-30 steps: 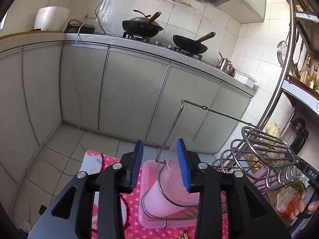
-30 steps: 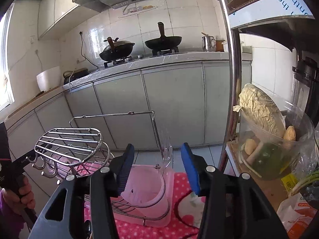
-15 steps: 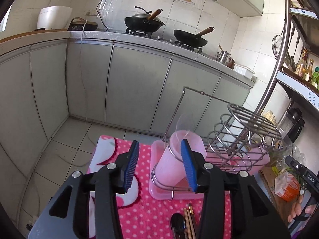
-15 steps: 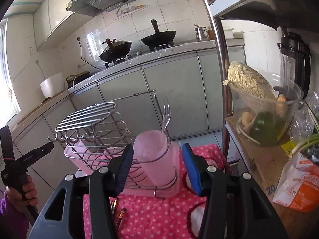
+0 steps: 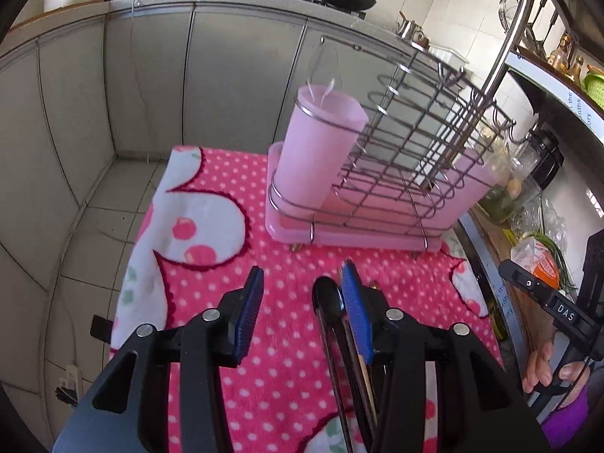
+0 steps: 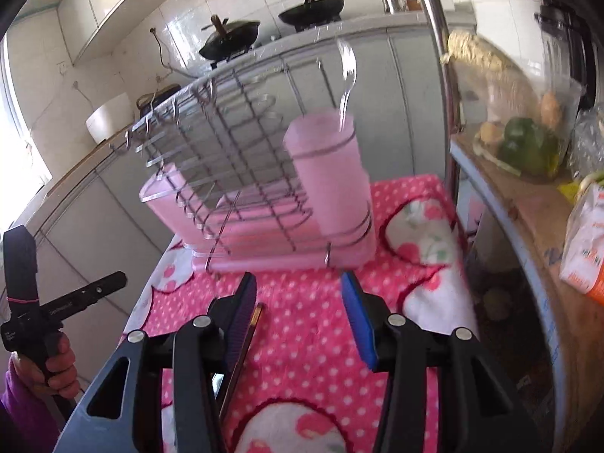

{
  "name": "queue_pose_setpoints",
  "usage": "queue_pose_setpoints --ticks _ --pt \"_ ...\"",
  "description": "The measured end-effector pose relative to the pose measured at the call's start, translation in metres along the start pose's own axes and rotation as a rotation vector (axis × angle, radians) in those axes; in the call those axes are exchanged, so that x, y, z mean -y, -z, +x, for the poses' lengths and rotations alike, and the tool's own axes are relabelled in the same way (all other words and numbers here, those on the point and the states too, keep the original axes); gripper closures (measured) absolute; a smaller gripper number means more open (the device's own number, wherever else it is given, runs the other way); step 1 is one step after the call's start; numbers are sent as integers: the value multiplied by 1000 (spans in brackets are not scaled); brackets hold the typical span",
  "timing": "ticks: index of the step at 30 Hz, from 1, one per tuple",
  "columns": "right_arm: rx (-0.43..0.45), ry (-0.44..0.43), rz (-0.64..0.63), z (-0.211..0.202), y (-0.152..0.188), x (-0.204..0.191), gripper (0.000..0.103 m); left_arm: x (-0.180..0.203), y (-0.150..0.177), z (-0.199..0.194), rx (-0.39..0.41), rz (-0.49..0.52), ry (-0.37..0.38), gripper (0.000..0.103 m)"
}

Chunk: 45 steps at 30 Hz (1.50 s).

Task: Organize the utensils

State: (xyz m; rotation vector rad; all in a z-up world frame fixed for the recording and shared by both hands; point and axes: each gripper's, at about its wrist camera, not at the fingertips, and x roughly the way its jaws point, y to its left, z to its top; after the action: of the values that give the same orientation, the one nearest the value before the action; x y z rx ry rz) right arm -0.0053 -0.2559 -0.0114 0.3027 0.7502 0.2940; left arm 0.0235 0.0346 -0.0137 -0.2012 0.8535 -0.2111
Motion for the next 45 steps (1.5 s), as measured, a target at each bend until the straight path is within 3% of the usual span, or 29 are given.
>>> queue_pose_setpoints --ticks 7,11,16,22,24,25,35,41,44,45 --pt "-158 -94 78 34 22 -1 65 4 23 40 -175 -20 37 67" --pt "-249 -151 117 53 28 -1 80 4 28 63 -266 -50 56 80" --pt "-316 -217 174 69 30 2 84 3 29 85 -337 -75 68 82" --pt "-357 -250 205 84 24 1 84 4 28 103 -374 -70 71 82" --pt "-374 -251 207 91 22 -2 83 5 26 105 -372 -71 86 89" --pt "-381 -253 206 95 22 -3 83 4 25 105 -373 -74 102 97" --pt "-469 -265 240 135 23 -14 80 -12 17 88 -336 -83 72 98" --pt "-514 -231 237 159 25 -22 80 -21 13 90 -358 -77 49 98" --pt "-526 -227 237 165 29 -22 85 -22 15 98 -391 -74 48 98" --pt "-526 -226 235 167 30 -21 92 -22 14 100 -400 -75 49 98"
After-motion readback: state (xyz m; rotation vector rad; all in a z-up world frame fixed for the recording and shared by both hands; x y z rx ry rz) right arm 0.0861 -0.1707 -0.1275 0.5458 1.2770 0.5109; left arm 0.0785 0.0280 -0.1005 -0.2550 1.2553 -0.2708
